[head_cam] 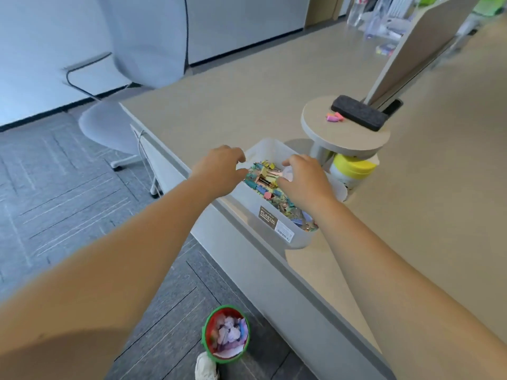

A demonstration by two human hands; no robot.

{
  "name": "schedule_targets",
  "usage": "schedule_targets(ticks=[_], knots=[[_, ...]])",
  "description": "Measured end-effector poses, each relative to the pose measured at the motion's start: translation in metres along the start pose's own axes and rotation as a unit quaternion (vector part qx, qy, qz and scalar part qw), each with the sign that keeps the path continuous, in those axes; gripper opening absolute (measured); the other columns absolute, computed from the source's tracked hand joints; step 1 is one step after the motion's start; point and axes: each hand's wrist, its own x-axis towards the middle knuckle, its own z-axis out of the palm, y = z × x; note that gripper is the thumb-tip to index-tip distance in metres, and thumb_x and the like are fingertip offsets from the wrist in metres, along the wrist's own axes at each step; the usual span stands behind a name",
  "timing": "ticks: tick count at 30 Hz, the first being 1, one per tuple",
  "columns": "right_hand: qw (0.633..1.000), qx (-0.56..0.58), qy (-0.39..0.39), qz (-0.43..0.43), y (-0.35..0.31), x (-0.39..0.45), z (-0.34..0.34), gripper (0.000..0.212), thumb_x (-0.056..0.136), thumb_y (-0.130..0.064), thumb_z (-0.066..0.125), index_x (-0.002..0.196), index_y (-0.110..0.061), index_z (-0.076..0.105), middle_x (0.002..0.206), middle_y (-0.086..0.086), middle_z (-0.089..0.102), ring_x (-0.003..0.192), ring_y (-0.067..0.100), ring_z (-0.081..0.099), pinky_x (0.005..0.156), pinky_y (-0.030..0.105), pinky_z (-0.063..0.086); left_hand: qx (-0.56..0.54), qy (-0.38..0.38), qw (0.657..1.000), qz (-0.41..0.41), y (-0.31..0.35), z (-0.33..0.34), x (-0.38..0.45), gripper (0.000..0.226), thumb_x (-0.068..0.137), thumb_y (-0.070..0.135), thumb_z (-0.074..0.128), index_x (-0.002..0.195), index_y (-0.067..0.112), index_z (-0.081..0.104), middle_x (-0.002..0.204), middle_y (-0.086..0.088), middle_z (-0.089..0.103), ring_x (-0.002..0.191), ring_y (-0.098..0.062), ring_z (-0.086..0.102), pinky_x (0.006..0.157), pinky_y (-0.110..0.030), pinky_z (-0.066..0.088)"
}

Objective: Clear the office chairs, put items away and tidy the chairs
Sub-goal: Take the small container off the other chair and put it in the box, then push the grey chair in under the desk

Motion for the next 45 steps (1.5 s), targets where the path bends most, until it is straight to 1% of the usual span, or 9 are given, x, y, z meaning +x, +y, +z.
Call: schedule_targets(ticks=[6,13,18,23,28,30,35,40,45], knots=[[0.992,0.003,-0.041,-0.119,-0.074,-0.014,0.003,0.038,0.089,-0.015,0.049,0.126,-0.004,0.05,0.132,0.016,0.049,0.125,0.031,0.041,0.103,0.039,0.037,0.012,0.069,0.992,-0.101,-0.053,-0.042,-0.075,0.038,0.093,0.025,0.049,0.128,0.011,0.049,0.132,-0.008,0.055,0.117,-0.03,0.053,0.096,-0.04,0.044],[0.966,-0.036,-0.094,-0.236,-0.193,-0.023,0.037,0.04,0.088,-0.017,0.052,0.126,-0.005,0.051,0.133,0.016,0.049,0.124,0.032,0.044,0.102,0.038,0.038,0.027,0.104,0.969,-0.224,-0.156,-0.094,-0.153,0.038,0.092,0.026,0.051,0.127,0.011,0.049,0.132,-0.01,0.053,0.117,-0.031,0.053,0.097,-0.041,0.045],[0.955,-0.047,-0.102,-0.273,-0.281,-0.012,0.076,0.037,0.087,-0.015,0.053,0.122,-0.003,0.054,0.129,0.017,0.052,0.121,0.032,0.046,0.101,0.039,0.04,0.03,0.114,0.954,-0.275,-0.248,-0.123,-0.179,0.043,0.092,0.028,0.052,0.131,0.011,0.047,0.134,-0.01,0.053,0.12,-0.029,0.051,0.098,-0.041,0.045],[0.957,-0.042,-0.107,-0.265,-0.377,0.016,0.115,0.039,0.088,-0.017,0.053,0.125,-0.004,0.052,0.132,0.017,0.05,0.122,0.032,0.045,0.102,0.038,0.038,0.038,0.105,0.952,-0.286,-0.35,-0.166,-0.179,0.042,0.092,0.028,0.052,0.131,0.011,0.047,0.133,-0.01,0.053,0.119,-0.03,0.052,0.097,-0.042,0.046],[0.962,-0.029,-0.113,-0.247,-0.458,0.048,0.142,0.042,0.088,-0.021,0.054,0.128,-0.005,0.05,0.136,0.015,0.046,0.126,0.03,0.042,0.104,0.039,0.037,0.046,0.097,0.957,-0.27,-0.431,-0.209,-0.163,0.041,0.092,0.028,0.053,0.13,0.011,0.049,0.132,-0.01,0.055,0.119,-0.029,0.053,0.095,-0.04,0.045],[0.964,-0.031,-0.113,-0.239,-0.48,0.062,0.15,0.043,0.088,-0.023,0.054,0.128,-0.005,0.05,0.137,0.014,0.046,0.126,0.03,0.042,0.104,0.039,0.037,0.048,0.091,0.959,-0.263,-0.455,-0.222,-0.151,0.042,0.092,0.028,0.052,0.13,0.011,0.049,0.132,-0.009,0.055,0.118,-0.028,0.054,0.095,-0.04,0.046],[0.968,-0.042,-0.1,-0.225,-0.525,0.118,0.167,0.04,0.089,-0.019,0.051,0.127,-0.007,0.049,0.137,0.013,0.045,0.126,0.029,0.042,0.103,0.039,0.038,0.049,0.084,0.964,-0.246,-0.508,-0.244,-0.105,0.042,0.092,0.03,0.052,0.13,0.012,0.049,0.131,-0.008,0.056,0.116,-0.028,0.055,0.095,-0.04,0.048],[0.971,-0.029,-0.094,-0.218,-0.568,0.201,0.187,0.038,0.091,-0.018,0.05,0.127,-0.007,0.049,0.137,0.013,0.044,0.123,0.03,0.044,0.1,0.04,0.039,0.042,0.077,0.967,-0.24,-0.561,-0.272,-0.032,0.043,0.093,0.029,0.051,0.132,0.011,0.047,0.135,-0.008,0.052,0.117,-0.028,0.054,0.096,-0.041,0.049],[0.973,-0.008,-0.081,-0.215,-0.619,0.312,0.2,0.036,0.09,-0.02,0.051,0.124,-0.008,0.051,0.135,0.012,0.047,0.121,0.03,0.047,0.096,0.036,0.042,0.039,0.088,0.967,-0.238,-0.614,-0.313,0.07,0.042,0.093,0.029,0.05,0.132,0.012,0.046,0.135,-0.008,0.052,0.116,-0.027,0.055,0.095,-0.041,0.049]])
